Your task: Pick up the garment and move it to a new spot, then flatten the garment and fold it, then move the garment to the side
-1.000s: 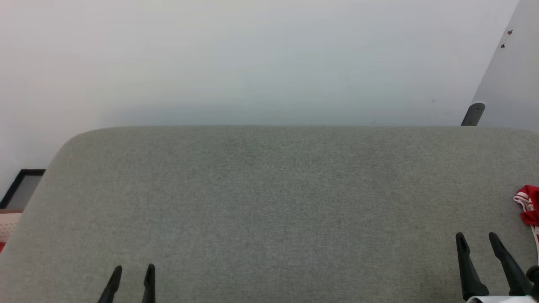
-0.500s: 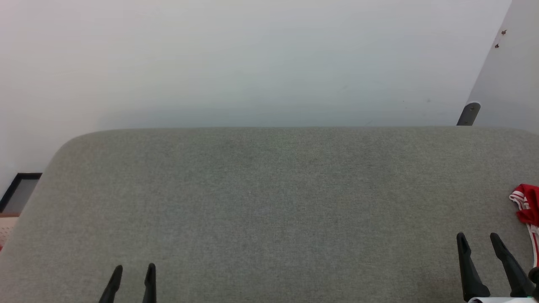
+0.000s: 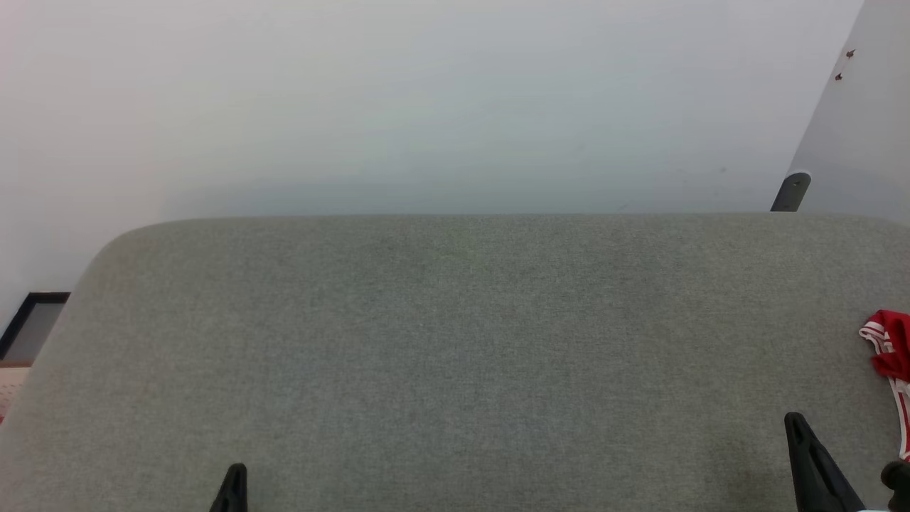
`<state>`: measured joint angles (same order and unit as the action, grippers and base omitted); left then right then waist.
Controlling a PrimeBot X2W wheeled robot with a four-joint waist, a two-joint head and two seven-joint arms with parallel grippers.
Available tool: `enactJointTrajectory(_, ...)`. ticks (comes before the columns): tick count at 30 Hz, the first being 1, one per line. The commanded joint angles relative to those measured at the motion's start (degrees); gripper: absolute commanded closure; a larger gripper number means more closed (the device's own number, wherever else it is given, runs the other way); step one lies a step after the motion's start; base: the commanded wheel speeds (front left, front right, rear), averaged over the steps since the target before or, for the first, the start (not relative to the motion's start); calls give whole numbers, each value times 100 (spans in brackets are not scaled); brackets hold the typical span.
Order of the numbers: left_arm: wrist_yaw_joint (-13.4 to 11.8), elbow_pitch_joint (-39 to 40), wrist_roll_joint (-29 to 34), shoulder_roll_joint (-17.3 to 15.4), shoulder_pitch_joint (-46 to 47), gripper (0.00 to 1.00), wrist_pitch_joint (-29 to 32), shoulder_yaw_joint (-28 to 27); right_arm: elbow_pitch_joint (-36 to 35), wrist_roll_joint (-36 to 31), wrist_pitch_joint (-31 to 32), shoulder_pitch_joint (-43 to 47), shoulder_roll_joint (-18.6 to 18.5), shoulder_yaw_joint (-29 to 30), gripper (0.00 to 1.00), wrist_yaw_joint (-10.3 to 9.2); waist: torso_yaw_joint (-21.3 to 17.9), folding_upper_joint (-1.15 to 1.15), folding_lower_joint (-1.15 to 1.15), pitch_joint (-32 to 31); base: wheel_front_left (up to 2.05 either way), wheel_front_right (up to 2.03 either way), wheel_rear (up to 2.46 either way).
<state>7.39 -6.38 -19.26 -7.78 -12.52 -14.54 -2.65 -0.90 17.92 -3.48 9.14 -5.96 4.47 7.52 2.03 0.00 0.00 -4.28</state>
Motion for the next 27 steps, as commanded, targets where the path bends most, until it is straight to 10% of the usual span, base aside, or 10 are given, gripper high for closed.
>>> enactJointTrajectory(1, 2, 62, -282, -27, 120, 100, 65, -34, -30, 276, 24, -100, -6, 19, 100, 0, -3, 0, 0, 7, 0, 0, 0)
enactJointTrajectory(27, 5, -204, -2597, 125, 713, 100, 721, -139, 456, 2622, 341, -587, 96, 81, 100, -1, -46, 0, 0, 101, 0, 0, 0)
